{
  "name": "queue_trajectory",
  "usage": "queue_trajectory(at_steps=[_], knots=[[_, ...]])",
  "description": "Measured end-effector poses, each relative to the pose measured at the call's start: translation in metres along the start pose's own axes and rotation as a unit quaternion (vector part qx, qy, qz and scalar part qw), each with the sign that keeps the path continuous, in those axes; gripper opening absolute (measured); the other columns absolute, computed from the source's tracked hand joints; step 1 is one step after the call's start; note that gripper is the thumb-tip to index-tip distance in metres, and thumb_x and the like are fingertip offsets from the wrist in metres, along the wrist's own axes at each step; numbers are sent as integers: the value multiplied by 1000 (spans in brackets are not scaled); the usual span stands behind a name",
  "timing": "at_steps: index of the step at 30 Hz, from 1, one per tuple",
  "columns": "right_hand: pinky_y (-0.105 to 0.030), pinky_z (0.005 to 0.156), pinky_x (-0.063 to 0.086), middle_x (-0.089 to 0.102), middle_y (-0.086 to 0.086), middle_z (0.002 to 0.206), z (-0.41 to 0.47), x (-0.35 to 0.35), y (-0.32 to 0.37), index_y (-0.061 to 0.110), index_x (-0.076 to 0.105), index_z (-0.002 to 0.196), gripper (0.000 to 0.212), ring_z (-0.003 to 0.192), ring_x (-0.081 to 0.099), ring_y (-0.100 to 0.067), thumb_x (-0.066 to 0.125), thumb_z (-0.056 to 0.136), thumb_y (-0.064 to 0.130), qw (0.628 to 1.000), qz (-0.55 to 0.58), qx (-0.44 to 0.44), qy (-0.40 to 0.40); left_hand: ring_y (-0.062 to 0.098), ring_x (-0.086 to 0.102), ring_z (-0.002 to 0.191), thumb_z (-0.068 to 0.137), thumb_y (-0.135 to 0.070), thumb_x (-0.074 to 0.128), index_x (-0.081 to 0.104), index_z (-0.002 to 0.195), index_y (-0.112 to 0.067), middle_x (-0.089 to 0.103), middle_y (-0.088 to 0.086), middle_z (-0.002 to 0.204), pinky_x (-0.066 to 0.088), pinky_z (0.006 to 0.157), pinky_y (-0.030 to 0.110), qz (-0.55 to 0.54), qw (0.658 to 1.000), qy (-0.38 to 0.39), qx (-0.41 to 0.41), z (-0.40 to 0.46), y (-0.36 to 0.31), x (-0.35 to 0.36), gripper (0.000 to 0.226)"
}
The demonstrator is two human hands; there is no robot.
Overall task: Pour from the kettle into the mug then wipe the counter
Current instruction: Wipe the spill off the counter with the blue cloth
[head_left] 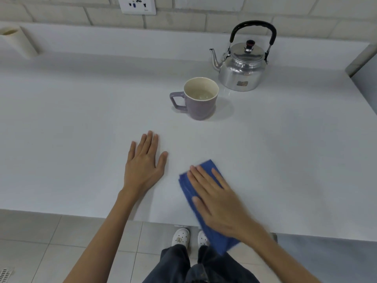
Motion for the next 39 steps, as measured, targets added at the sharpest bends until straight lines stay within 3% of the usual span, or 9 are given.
queue_trajectory(at_steps=[7, 16, 19, 23, 26, 28, 30, 33, 39], knots=[[-39, 122, 4, 5, 1, 160, 46, -17, -53, 16, 5, 150, 55, 146, -2, -9, 14, 100, 35, 999, -35, 36, -2, 11, 7, 147, 101, -36, 26, 21, 149, -16, 17, 0, 159, 0, 121, 35, -59, 998, -14, -3, -1, -1, -3, 53], [-45, 120, 0, 11, -10, 159, 149, 12, 62, 6, 10, 148, 61, 147, 4, -22, 9, 98, 39, 992, 45, 101, -64, 16, 35, 133, 101, -19, 33, 36, 139, -10, 42, 7, 145, 21, 106, 13, -253, 959, -92, -94, -25, -5, -32, 40], [-40, 110, 16, 37, -6, 148, 166, -8, 47, 11, 33, 140, 51, 136, 26, -22, 23, 100, 40, 991, 86, 87, -58, 17, 34, 124, 97, -15, 42, 39, 136, -8, 44, 10, 138, 19, 102, 8, -213, 970, -98, -71, -52, -19, -35, 39], [-45, 99, 26, 47, -7, 128, 198, -47, 15, 11, 45, 124, 40, 122, 35, -25, 40, 97, 40, 994, 59, 63, 59, 27, 38, 115, 91, -32, 56, 31, 141, -5, 42, 13, 134, 32, 96, 31, -146, 978, -31, -147, -76, -39, -34, 63], [-42, 91, 31, 52, -12, 125, 214, -58, 10, 6, 45, 122, 44, 116, 44, -29, 54, 90, 35, 981, 86, 53, 168, 28, 44, 108, 89, -21, 60, 18, 145, -8, 39, 12, 127, 35, 83, 26, -220, 955, 31, -198, -79, -47, -36, 71], [-35, 76, 32, 57, -23, 122, 224, -62, 11, -4, 49, 120, 47, 95, 53, -30, 58, 88, 29, 973, 105, 47, 200, 23, 50, 96, 90, -11, 58, 20, 143, -10, 46, 11, 119, 40, 74, 21, -283, 929, 61, -230, -75, -45, -37, 66], [-30, 65, 31, 60, -28, 115, 232, -66, 13, -8, 54, 117, 45, 79, 45, -24, 60, 87, 24, 968, 118, 31, 220, 16, 53, 80, 90, -7, 55, 24, 139, -8, 58, 11, 104, 40, 57, 15, -304, 917, 91, -243, -71, -40, -39, 59], [-27, 69, 35, 55, -9, 99, 242, -71, 15, 0, 58, 115, 35, 88, 46, -19, 61, 88, 23, 966, 110, 9, 235, 6, 51, 62, 88, -5, 57, 30, 133, -7, 56, 0, 73, 42, 47, 7, -315, 912, 98, -245, -68, -27, -47, 52], [-35, 84, 42, 56, -13, 124, 253, -68, 24, 4, 56, 115, 30, 105, 51, -26, 58, 90, 21, 972, 137, -3, 191, 4, 51, 64, 87, -7, 60, 31, 130, -8, 52, -3, 71, 37, 46, 13, -304, 915, 60, -258, -61, -3, -52, 52]])
Point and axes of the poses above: each hand's wrist, its own z-axis towards the middle knuckle, its own x-axis out of the palm, y = z × x, the point moved 1 cm from there along z, towards the middle knuckle
